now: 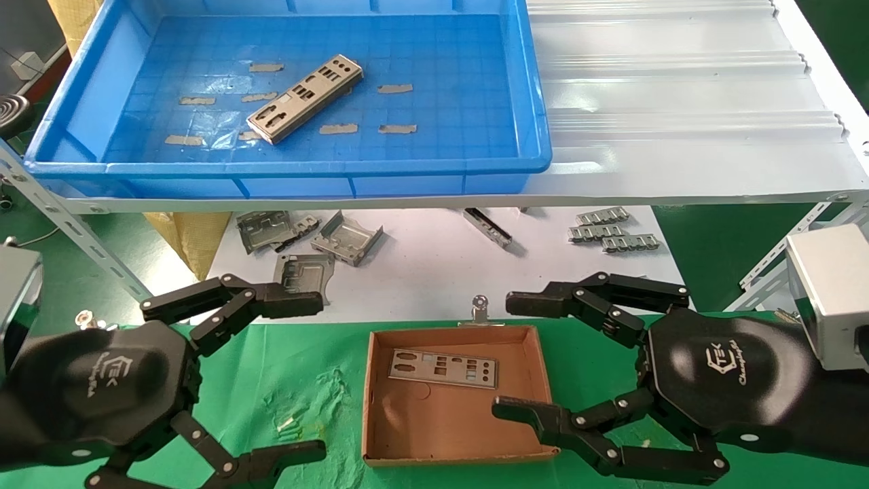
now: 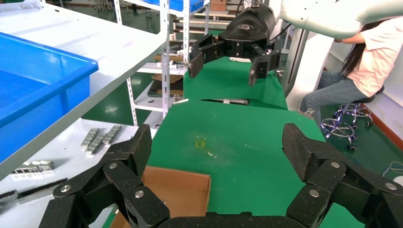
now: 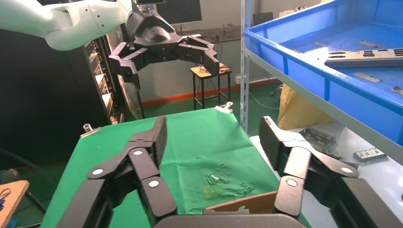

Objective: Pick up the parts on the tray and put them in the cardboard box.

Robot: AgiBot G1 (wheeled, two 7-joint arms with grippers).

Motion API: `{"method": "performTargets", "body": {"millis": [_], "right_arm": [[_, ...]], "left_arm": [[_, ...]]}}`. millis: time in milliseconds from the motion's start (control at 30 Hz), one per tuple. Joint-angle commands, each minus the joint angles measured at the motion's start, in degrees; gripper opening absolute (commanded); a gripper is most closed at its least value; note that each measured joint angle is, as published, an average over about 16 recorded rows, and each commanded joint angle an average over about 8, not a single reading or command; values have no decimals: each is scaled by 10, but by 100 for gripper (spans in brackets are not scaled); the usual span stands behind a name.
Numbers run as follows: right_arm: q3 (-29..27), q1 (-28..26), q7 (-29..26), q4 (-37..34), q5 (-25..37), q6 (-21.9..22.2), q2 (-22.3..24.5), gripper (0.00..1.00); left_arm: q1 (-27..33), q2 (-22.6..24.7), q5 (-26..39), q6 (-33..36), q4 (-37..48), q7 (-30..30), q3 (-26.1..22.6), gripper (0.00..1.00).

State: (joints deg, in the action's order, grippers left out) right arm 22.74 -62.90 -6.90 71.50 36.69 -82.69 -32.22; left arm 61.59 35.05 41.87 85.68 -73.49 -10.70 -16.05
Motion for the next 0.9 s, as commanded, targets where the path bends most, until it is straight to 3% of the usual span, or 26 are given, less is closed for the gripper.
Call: {"method": "performTargets", "body": {"millis": [33,567,700,900], "right_arm": [[0,0,0,0,0,0,0,0],[0,0,0,0,0,0,0,0],[0,0,0,0,0,0,0,0],[0,0,0,0,0,0,0,0]], "left_arm": [[0,0,0,0,0,0,0,100],[12,0,9,-5,1,2,0,100],[68,12,51,-24,21,0,-8,100],[214,67,150,-54,116,-2,-41,100]]}}
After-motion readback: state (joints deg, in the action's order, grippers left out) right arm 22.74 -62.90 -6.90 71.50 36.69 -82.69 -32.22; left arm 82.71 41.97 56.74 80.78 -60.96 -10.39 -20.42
